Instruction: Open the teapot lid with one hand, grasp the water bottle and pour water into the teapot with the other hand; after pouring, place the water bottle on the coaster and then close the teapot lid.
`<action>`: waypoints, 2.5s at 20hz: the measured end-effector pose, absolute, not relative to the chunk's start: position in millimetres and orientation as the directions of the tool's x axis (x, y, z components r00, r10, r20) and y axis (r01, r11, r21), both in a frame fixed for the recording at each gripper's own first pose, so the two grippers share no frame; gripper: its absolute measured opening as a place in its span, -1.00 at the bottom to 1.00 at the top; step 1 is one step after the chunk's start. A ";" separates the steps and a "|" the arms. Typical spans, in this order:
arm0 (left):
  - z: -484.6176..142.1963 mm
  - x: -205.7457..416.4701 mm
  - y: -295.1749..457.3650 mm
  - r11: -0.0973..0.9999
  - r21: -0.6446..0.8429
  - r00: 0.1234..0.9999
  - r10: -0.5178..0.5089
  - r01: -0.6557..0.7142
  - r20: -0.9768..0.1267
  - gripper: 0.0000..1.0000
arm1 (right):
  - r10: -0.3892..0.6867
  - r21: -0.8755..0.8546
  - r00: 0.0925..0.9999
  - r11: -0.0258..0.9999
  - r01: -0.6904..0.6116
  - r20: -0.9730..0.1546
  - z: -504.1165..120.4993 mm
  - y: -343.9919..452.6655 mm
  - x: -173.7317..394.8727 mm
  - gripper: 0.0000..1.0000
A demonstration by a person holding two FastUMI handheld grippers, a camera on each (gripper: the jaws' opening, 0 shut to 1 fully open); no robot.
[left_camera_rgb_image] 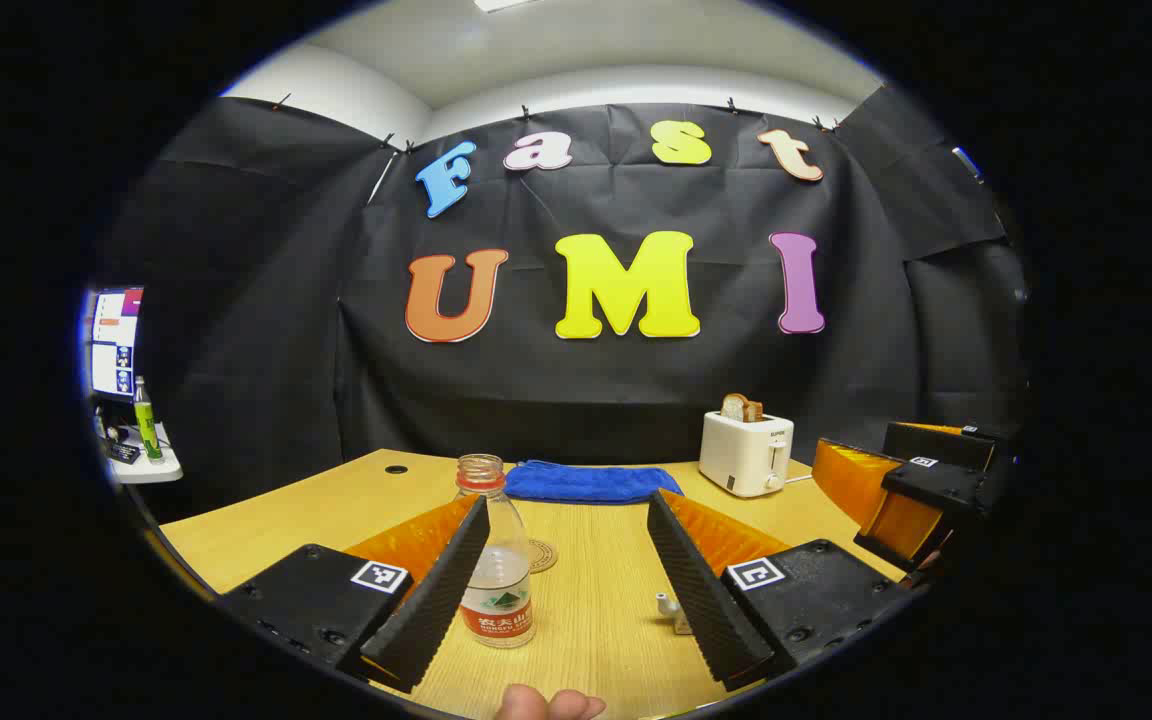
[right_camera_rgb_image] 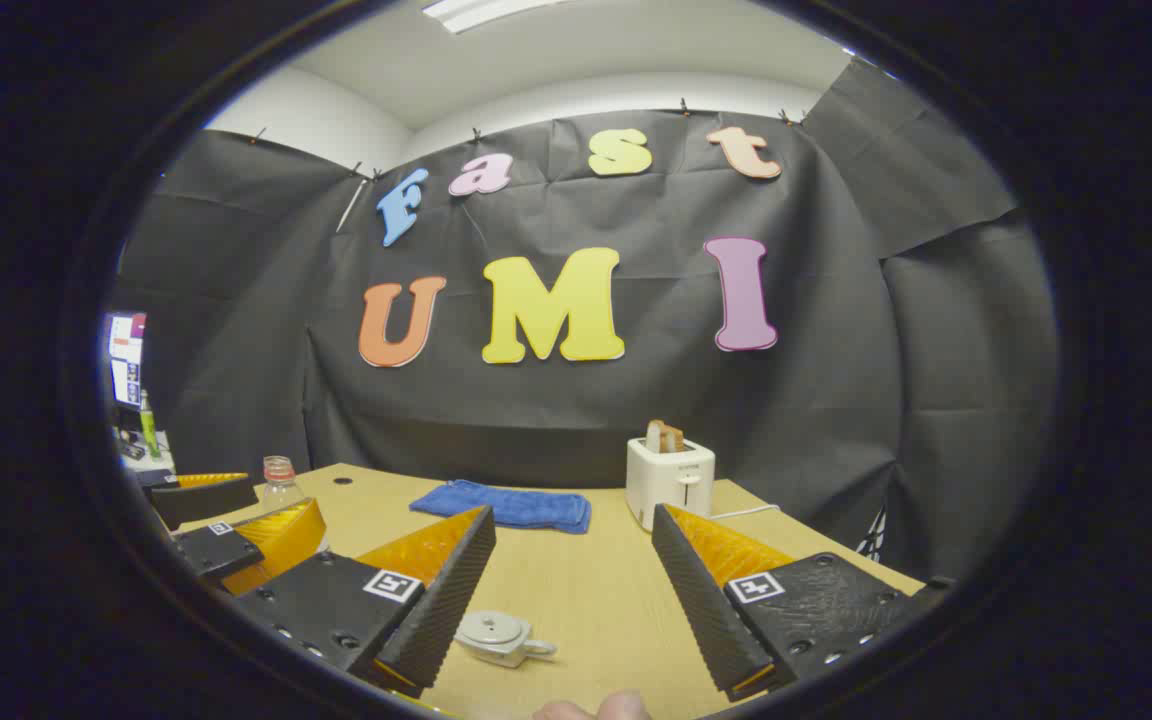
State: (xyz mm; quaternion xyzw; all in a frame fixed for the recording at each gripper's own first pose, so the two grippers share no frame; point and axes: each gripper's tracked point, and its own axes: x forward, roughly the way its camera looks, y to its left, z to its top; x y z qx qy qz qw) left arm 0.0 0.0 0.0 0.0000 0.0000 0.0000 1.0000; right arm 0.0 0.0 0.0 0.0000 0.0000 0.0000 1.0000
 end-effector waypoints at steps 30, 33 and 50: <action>-8.5 -10.0 12.0 0.999 0.032 0.999 0.036 -0.036 -0.011 0.99 | 0.059 0.014 0.998 0.998 -0.058 -0.035 -30.4 4.7 0.5 0.91; -2.9 -14.4 17.9 0.998 0.048 0.999 0.040 -0.040 -0.007 0.99 | 0.077 0.015 0.995 0.997 -0.076 -0.063 -53.4 10.1 8.7 0.91; -4.5 -21.5 71.9 0.988 0.042 0.989 0.148 -0.147 -0.016 0.99 | 0.188 -0.050 0.944 0.977 -0.209 -0.273 -142.0 69.6 47.3 0.52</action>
